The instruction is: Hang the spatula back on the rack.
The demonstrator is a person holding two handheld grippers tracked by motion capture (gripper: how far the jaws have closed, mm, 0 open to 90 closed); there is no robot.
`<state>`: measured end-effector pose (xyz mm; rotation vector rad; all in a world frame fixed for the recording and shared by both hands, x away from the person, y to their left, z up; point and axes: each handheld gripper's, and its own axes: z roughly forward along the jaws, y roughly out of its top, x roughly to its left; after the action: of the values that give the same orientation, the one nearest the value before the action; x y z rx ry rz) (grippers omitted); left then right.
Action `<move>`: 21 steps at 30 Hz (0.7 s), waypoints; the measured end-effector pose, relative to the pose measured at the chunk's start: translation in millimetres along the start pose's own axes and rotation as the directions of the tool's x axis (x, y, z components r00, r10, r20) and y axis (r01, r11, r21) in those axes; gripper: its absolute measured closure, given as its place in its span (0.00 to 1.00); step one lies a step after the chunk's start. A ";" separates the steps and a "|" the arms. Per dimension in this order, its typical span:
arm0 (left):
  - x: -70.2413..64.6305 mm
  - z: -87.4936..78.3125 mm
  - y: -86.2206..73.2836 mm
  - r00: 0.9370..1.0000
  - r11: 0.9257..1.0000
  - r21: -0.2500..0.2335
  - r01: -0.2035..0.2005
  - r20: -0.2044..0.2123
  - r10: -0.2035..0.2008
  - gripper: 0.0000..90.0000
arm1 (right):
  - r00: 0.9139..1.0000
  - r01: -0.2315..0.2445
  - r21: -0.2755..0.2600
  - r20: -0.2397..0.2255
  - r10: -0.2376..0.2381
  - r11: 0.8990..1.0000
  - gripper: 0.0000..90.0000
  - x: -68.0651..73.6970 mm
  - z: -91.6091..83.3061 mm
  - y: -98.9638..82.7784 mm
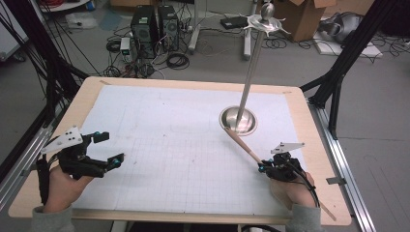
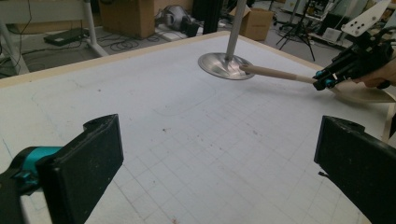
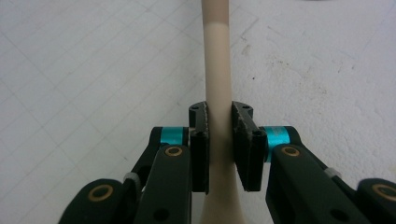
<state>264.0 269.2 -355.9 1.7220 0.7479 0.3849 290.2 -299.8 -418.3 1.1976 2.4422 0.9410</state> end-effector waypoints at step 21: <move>1.0 -3.4 1.0 1.000 1.000 -0.008 0.002 -0.007 -0.002 0.02 | 0.999 -0.019 -0.170 -0.033 0.014 0.985 0.87 -5.9 -35.1 4.1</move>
<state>262.9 272.3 -354.1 1.7128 0.7518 0.3926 279.2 -317.9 -389.4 1.1531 2.3241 1.1565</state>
